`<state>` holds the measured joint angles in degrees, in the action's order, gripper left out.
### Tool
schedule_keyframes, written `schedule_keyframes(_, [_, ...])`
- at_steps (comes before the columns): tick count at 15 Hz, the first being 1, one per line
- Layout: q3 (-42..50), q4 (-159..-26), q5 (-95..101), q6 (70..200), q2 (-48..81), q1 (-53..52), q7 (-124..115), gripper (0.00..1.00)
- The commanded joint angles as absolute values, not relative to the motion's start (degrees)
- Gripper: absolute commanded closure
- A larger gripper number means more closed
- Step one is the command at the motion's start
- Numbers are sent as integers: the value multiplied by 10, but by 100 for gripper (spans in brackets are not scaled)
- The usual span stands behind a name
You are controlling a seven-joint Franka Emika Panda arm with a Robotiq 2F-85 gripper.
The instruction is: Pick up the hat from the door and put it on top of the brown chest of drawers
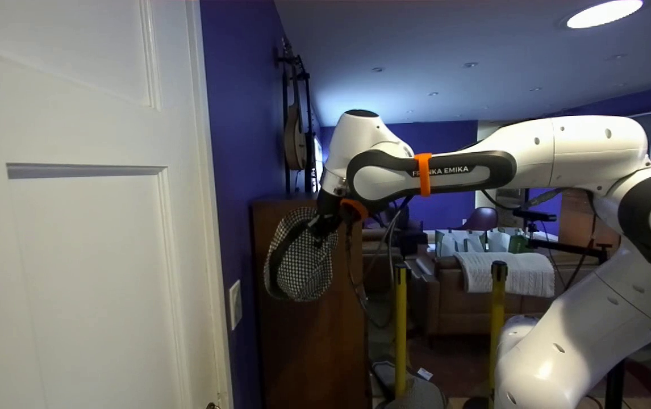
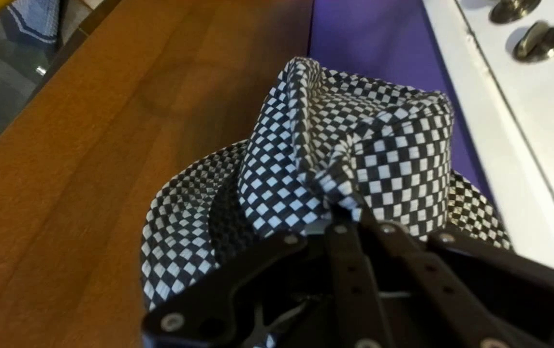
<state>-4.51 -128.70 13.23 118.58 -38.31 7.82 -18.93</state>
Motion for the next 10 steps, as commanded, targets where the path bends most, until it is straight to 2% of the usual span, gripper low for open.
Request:
schedule_keyframes(1, [-24,-1257,134,1272,-363,112,-220,99])
schedule_keyframes(3, [-21,-1256,143,1335,-357,133,-231,99])
schedule_keyframes(4, [-22,-1269,128,1291,-371,122,-206,96])
schedule_keyframes(10, [-17,-1261,121,1342,-356,138,-227,99])
